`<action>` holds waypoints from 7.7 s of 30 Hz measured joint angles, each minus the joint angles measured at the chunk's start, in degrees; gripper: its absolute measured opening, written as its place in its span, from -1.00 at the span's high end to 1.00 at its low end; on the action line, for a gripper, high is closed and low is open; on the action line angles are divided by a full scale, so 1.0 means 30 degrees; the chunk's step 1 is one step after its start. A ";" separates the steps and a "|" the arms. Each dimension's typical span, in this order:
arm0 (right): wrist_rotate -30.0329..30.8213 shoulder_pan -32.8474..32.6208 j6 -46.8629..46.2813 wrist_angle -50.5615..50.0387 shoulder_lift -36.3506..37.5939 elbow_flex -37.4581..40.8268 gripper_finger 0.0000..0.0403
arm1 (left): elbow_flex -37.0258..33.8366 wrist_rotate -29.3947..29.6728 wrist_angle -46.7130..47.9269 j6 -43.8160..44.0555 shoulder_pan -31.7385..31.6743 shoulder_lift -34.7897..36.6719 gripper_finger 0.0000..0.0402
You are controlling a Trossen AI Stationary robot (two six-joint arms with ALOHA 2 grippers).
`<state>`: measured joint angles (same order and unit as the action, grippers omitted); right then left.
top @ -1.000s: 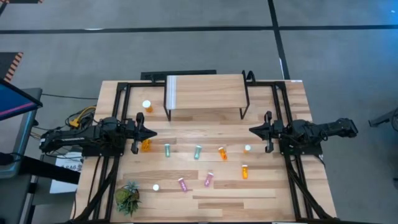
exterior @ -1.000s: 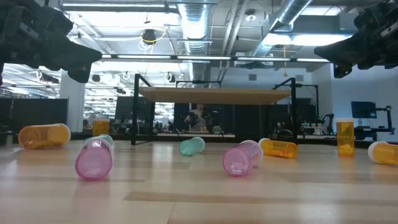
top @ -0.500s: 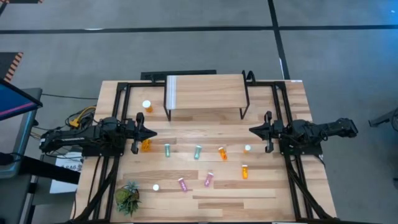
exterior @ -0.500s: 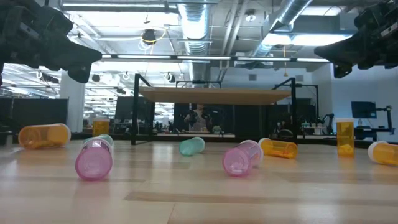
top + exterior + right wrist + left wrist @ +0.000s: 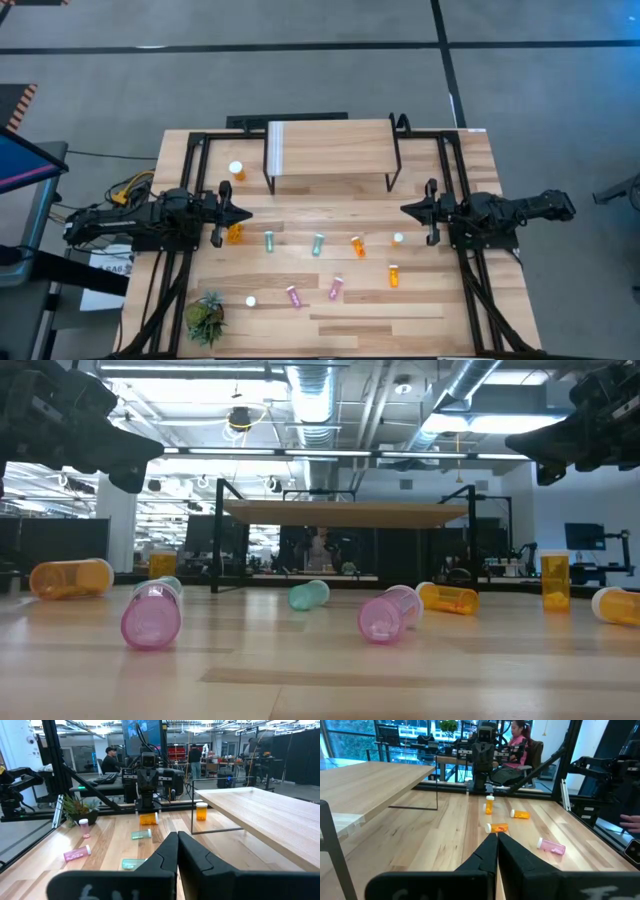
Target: Pick and place medicine bottles onto shelf by color
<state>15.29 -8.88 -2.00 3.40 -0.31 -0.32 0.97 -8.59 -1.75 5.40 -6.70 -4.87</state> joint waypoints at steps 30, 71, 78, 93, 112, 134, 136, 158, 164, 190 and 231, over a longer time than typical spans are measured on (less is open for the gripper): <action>0.0000 0.0002 -0.0006 0.0004 0.0006 0.0002 0.86 | 0.0000 -0.0003 -0.0001 -0.0003 -0.0004 -0.0003 1.00; -0.0007 -0.0015 -0.0778 0.5098 -0.0001 -0.0193 0.86 | 0.0000 0.0000 -0.0004 -0.0003 -0.0007 -0.0003 1.00; 0.0171 0.0037 -0.2514 0.7951 -0.0001 -0.0313 0.86 | 0.0000 -0.0003 -0.0003 -0.0003 0.0000 0.0004 1.00; 0.0552 -0.0559 -0.1733 -0.1200 -0.4976 -0.9618 0.84 | 0.0000 -0.0003 0.0003 -0.0003 -0.0007 -0.0003 1.00; 0.1499 -0.1153 -0.4668 -1.6738 -1.6187 -1.9525 0.51 | 0.0000 -0.0003 -0.0004 0.0004 -0.0003 0.0000 1.00; 0.0962 -0.1508 -0.7844 -2.1559 -2.3042 -1.9499 -0.18 | 0.0000 -0.0003 0.0000 0.0000 0.0001 0.0000 1.00; 0.0194 -0.1506 -0.7915 -2.1534 -2.3446 -1.9504 -0.17 | 0.0000 -0.0003 -0.0003 -0.0002 -0.0007 0.0003 1.00; -0.0993 -0.2901 -0.9861 -1.8540 -2.3316 -1.5661 -0.17 | 0.0000 0.0001 0.0000 0.0002 -0.0005 0.0002 1.00; -0.0969 -0.3176 -0.9892 -1.7866 -2.3317 -1.5635 -0.17 | 0.0000 -0.0003 -0.0002 -0.0002 -0.0005 0.0004 1.00; -0.0925 -0.2973 -0.9317 -1.7742 -2.6188 -1.5649 -0.14 | 0.0000 0.0001 0.0001 -0.0001 -0.0002 0.0002 1.00; -0.2450 -0.1745 -0.9390 -1.4799 -1.9691 -1.1562 0.10 | 0.0000 0.0003 0.0003 -0.0003 -0.0007 -0.0003 1.00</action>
<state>7.94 -14.12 -30.17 -40.99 -59.39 -35.00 0.97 -8.58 -1.74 5.39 -6.72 -4.89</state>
